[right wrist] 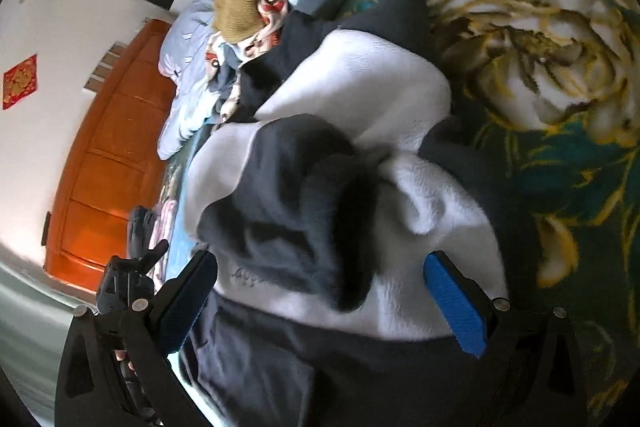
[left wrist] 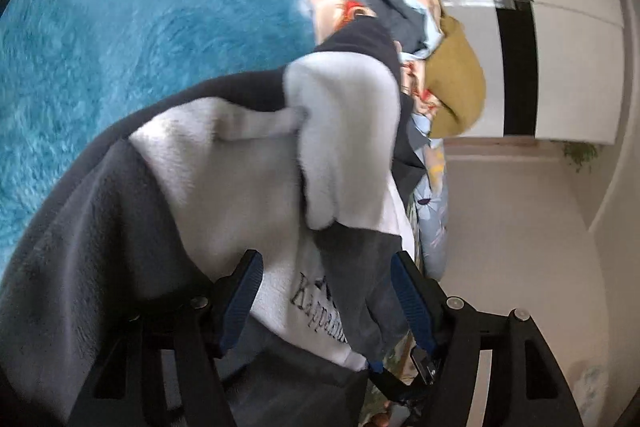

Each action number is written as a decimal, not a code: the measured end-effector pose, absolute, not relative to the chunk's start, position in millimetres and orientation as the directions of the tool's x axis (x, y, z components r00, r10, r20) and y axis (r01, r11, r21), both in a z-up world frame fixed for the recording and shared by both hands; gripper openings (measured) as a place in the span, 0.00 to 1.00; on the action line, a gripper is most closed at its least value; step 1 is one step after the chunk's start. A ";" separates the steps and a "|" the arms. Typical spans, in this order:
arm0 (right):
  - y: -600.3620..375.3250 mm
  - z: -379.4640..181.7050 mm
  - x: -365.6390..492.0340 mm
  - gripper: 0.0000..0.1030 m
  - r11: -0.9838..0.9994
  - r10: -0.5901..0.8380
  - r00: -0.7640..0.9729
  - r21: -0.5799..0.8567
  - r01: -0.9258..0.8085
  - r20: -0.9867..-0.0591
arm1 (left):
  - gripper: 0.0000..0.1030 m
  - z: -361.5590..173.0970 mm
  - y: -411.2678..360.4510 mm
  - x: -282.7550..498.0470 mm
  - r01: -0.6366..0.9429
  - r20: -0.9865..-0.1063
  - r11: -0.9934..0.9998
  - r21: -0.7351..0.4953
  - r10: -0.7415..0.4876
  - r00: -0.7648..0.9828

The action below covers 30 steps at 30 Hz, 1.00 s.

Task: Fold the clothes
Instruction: 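Fold the held sleeve across the hoodie front with the left gripper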

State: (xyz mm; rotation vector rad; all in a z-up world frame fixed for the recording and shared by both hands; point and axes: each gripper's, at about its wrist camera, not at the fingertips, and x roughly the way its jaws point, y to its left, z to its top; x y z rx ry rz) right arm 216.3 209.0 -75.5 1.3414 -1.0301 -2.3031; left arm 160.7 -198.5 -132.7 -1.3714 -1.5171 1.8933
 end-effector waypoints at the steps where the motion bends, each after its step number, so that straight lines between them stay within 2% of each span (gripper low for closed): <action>1: 207.5 -74.4 213.9 1.00 -0.709 -0.560 -0.528 0.699 -0.091 -0.638 | 0.68 -133.6 -198.2 161.5 0.278 -0.448 -0.354 -0.893 0.756 -0.477; 6: 203.4 -73.1 203.8 1.00 -0.723 -0.564 -0.534 0.689 -0.050 -0.630 | 0.68 -132.8 -196.6 166.2 0.261 -0.431 -0.344 -0.902 0.760 -0.486; 13: 212.6 -74.3 207.3 0.99 -0.679 -0.562 -0.583 0.730 -0.081 -0.587 | 0.68 -126.9 -196.4 161.3 0.241 -0.418 -0.343 -0.908 0.764 -0.491; 14: 213.1 -74.3 207.0 0.97 -0.676 -0.555 -0.589 0.731 -0.092 -0.588 | 0.68 -125.9 -195.9 160.5 0.237 -0.414 -0.340 -0.910 0.766 -0.492; 16: 214.8 -75.1 205.9 0.82 -0.684 -0.534 -0.585 0.719 -0.124 -0.610 | 0.68 -124.8 -196.6 159.9 0.233 -0.407 -0.334 -0.913 0.767 -0.495; 17: 215.1 -74.7 206.2 0.67 -0.693 -0.526 -0.580 0.709 -0.132 -0.622 | 0.68 -124.3 -197.1 159.7 0.230 -0.403 -0.332 -0.915 0.768 -0.497; 18: 215.0 -73.8 206.9 0.44 -0.702 -0.520 -0.572 0.699 -0.136 -0.634 | 0.68 -124.8 -197.9 159.6 0.229 -0.399 -0.327 -0.917 0.769 -0.500; 19: 215.0 -72.8 207.6 0.37 -0.712 -0.514 -0.565 0.688 -0.139 -0.646 | 0.68 -126.1 -198.8 159.2 0.234 -0.397 -0.321 -0.918 0.769 -0.502; 25: 201.5 -49.6 209.0 0.29 -0.803 -0.449 -0.549 0.588 -0.098 -0.704 | 0.68 -131.7 -200.3 158.6 0.250 -0.400 -0.314 -0.916 0.768 -0.501; 30: 186.8 -10.2 201.6 0.27 -0.854 -0.436 -0.593 0.519 0.035 -0.677 | 0.68 -130.0 -201.0 157.8 0.242 -0.394 -0.313 -0.919 0.771 -0.501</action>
